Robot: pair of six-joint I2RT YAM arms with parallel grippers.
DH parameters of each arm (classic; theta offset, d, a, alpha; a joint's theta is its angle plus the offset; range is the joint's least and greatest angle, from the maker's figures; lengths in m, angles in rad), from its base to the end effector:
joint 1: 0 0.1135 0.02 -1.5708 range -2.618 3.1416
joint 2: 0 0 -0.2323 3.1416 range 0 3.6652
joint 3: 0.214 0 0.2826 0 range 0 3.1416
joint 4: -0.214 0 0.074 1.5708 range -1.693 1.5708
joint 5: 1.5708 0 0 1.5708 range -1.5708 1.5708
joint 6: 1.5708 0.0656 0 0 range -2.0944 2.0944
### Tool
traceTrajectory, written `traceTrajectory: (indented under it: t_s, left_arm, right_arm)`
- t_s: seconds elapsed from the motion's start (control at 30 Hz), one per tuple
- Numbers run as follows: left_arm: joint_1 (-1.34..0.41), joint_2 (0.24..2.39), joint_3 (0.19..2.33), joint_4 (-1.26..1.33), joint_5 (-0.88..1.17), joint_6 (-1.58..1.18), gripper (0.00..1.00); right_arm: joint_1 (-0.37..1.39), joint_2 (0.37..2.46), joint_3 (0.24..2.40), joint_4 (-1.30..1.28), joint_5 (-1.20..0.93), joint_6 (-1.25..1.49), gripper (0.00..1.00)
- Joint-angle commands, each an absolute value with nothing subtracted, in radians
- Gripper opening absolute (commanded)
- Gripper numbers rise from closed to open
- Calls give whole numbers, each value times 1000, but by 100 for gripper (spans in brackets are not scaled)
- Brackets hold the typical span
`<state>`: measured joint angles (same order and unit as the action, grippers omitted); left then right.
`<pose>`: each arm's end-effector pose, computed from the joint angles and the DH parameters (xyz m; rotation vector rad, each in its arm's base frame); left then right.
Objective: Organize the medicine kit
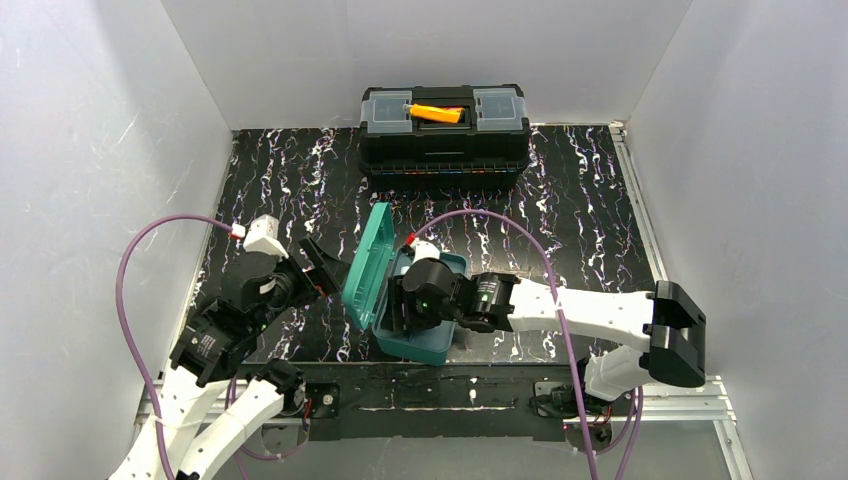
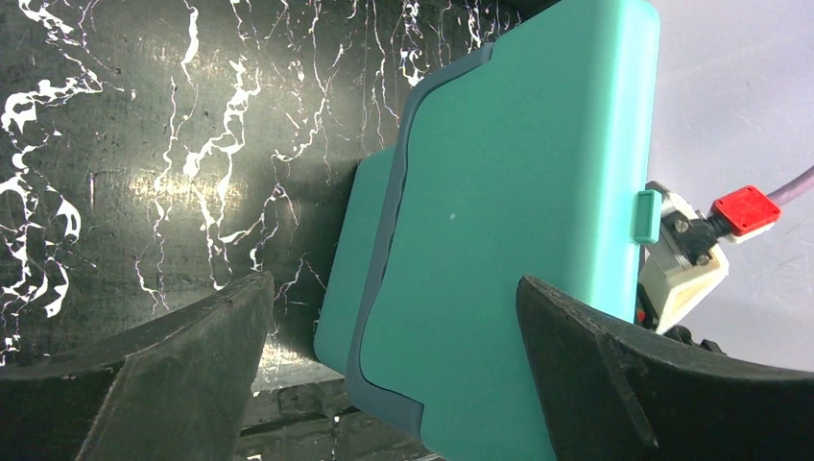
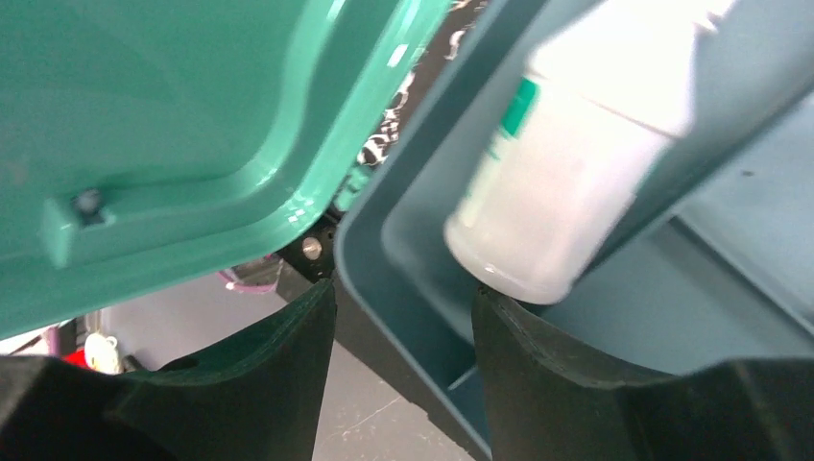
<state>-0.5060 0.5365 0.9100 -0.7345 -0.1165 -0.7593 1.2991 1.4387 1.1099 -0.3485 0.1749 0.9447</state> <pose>0.1662 -0.0834 0.3397 -0.3323 1.9718 -0.7228 0.1125 0.3612 0.2245 -0.3287 2.4162 0.9588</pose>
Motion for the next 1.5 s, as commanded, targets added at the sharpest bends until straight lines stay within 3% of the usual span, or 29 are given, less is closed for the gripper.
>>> traceTrajectory:
  t_s: [0.0,0.63,1.0,1.17,1.47]
  left_arm:
    - [-503,551,924,-728,-120,-746,97]
    - [-503,576,933,-713,-82,-729,97]
    - [-503,583,936,-711,-74,-721,100]
    - [-503,590,935,-707,-68,-716,100]
    - [-504,594,935,-708,-61,-710,100]
  right_arm:
    - [1278,1391,1076,-348,252,983,62]
    - [1276,1313,1111,-303,268,923,63]
    - [1270,1438,1284,-503,563,859,66]
    - [1262,1509,1340,-550,600,843,73]
    - [1246,1574,1337,-531,588,843,74]
